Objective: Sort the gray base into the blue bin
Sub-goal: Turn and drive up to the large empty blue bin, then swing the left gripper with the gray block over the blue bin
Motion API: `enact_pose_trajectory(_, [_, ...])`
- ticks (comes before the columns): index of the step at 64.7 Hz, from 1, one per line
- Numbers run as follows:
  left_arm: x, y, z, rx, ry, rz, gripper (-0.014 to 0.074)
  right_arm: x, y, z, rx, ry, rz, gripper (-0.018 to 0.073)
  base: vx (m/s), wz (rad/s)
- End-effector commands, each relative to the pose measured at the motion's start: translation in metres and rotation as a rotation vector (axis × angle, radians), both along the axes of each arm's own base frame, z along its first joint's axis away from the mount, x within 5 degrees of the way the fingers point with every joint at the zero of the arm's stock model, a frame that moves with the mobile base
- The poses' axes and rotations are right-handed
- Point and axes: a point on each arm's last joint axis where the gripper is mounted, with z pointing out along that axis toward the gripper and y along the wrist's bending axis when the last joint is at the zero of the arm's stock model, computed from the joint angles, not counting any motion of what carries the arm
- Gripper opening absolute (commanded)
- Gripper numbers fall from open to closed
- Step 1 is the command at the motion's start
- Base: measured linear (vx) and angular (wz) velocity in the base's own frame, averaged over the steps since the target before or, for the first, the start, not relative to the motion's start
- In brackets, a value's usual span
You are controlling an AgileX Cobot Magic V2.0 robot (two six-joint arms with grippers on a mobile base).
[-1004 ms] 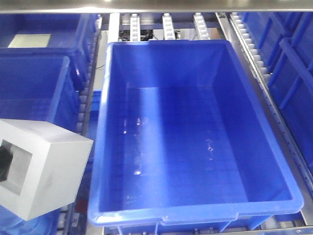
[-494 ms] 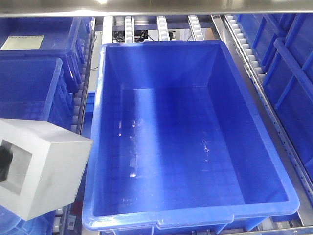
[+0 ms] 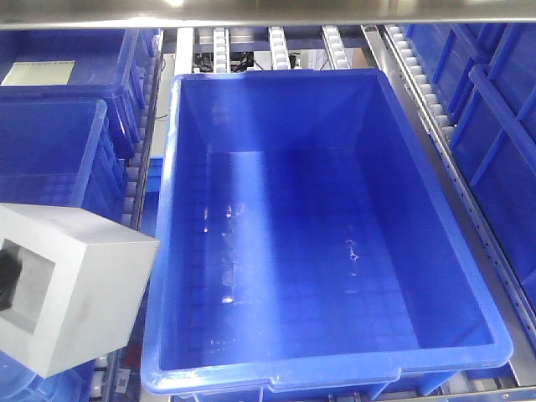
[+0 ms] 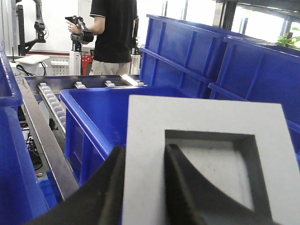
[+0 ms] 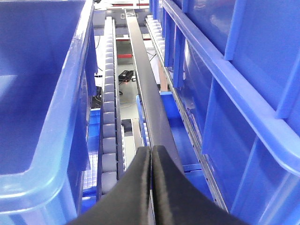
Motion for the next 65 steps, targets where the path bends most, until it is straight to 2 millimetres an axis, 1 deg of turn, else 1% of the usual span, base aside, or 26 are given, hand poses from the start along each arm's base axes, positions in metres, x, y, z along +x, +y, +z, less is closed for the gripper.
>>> enact_pose_trajectory(1, [-0.0007, 0.0017, 0.0200, -0.074, -0.110, 0.011, 0.0146, 0.0008, -0.0003, 0.0066, -0.020, -0.072, -0.001, -0.0005, 0.00, 0.00])
enact_pose_trajectory(65, [-0.0009, 0.0022, 0.0220, -0.088, -0.128, 0.015, 0.0146, 0.0008, -0.0003, 0.0066, -0.020, -0.072, -0.001, -0.0005, 0.00, 0.00])
